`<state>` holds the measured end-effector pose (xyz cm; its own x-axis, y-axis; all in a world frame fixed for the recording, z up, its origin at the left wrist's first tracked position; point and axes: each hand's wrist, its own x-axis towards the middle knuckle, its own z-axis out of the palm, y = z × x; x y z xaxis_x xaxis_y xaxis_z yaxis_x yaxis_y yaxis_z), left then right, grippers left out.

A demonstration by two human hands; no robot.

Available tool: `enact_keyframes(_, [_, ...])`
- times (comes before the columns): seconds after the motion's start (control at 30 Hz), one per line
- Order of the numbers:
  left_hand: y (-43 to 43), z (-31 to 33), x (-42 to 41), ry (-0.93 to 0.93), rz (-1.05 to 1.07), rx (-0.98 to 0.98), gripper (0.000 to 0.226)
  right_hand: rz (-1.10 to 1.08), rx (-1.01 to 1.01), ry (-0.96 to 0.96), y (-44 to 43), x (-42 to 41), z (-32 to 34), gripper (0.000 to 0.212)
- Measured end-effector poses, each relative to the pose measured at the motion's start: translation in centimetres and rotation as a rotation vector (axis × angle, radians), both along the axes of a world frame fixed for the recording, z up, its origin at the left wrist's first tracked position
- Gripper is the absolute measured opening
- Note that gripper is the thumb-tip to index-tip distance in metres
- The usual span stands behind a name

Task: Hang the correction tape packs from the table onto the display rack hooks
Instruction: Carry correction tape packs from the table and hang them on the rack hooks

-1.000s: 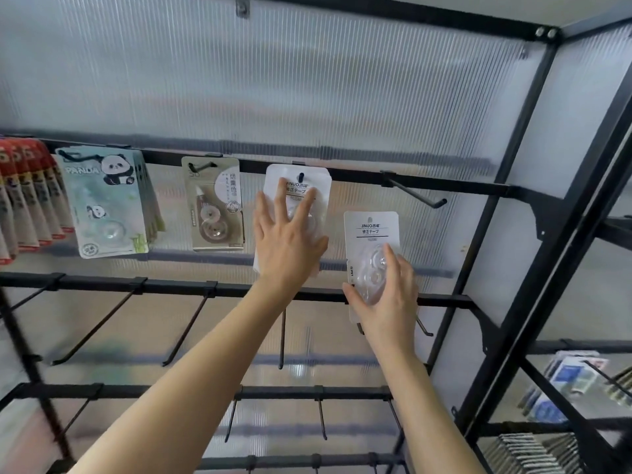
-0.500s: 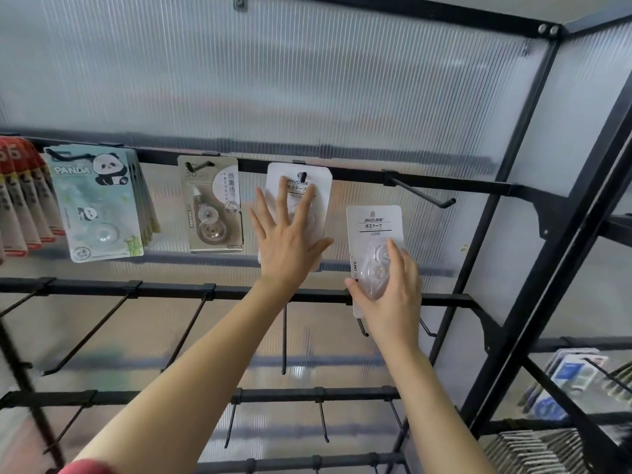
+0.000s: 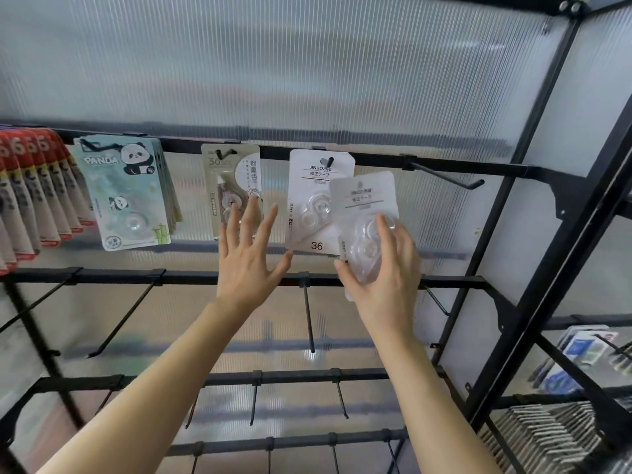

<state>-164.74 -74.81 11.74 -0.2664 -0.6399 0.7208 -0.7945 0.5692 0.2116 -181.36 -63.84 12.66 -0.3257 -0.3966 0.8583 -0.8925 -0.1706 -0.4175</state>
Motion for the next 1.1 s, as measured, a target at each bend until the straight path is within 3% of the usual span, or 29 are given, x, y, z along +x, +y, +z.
enact_keyframes(0.2, [0.4,0.9,1.7,-0.019,0.005,0.017,0.078,-0.041,-0.002,0.096,-0.9,2.9,2.5,0.074])
enact_keyframes(0.73, [1.2,1.2,3.4,-0.012,-0.033,0.024,0.072,-0.123,0.059,0.057,-2.2,4.1,2.3,0.078])
enact_keyframes(1.1, [0.9,1.7,3.0,-0.028,-0.029,0.054,0.075,-0.147,0.161,-0.028,-7.6,4.9,1.9,0.097])
